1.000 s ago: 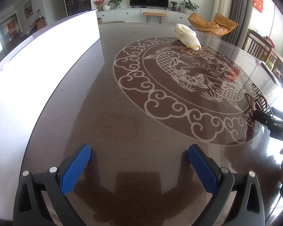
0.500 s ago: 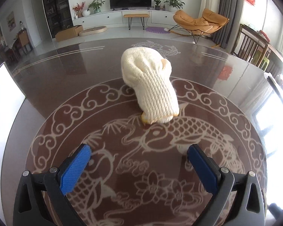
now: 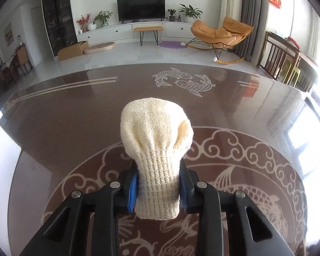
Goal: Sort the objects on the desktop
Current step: 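Grasp the cream knitted glove with the left tool while the right tool holds the clip, then lift the glove with the left tool while the right tool holds the clip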
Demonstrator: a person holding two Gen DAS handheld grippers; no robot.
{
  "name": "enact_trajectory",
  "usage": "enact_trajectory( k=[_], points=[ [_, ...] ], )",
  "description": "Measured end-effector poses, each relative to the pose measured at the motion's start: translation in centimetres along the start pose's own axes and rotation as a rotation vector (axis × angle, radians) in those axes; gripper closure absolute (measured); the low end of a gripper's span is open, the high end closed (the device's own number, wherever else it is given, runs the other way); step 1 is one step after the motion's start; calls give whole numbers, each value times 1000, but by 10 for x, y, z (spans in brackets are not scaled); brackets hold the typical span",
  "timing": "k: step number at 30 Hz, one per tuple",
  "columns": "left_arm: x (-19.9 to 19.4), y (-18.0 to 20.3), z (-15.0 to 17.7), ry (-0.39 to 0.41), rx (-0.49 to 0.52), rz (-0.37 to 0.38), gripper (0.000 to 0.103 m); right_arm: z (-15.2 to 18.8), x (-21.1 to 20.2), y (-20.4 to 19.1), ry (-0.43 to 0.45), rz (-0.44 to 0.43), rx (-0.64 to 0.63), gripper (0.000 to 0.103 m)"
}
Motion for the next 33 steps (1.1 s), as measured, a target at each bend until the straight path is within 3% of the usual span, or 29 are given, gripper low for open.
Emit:
enact_trajectory(
  k=[2, 5, 9, 11, 12, 13, 15, 33],
  points=[
    [-18, -16, 33, 0, -9, 16, 72, 0, 0, 0, -1, 0, 0, 0],
    [-52, -35, 104, -9, 5, -20, 71, 0, 0, 0, 0, 0, 0, 0],
    [-98, -55, 196, -19, -59, -6, 71, 0, 0, 0, 0, 0, 0, 0],
    [-112, -61, 226, -9, -105, 5, 67, 0, 0, 0, 0, 0, 0, 0],
    [-116, -61, 234, -3, -118, 6, 60, 0, 0, 0, 0, 0, 0, 0],
    [-117, -58, 239, -2, -111, 2, 41, 0, 0, 0, 0, 0, 0, 0],
    [-111, -48, 241, -46, -75, -42, 13, 0, 0, 0, 0, 0, 0, 0],
    [-109, -45, 242, -54, -59, -49, 8, 0, 0, 0, 0, 0, 0, 0]
  ],
)
Point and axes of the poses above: each gripper's, at about its wrist camera, not at the fingertips, and x roughly the way its jaws point, y to its right, z to its underside, the point moved 3 cm from there along x, roughly the way its jaws point, and after that the axes turned 14 degrees about -y, right-handed, at the moved point
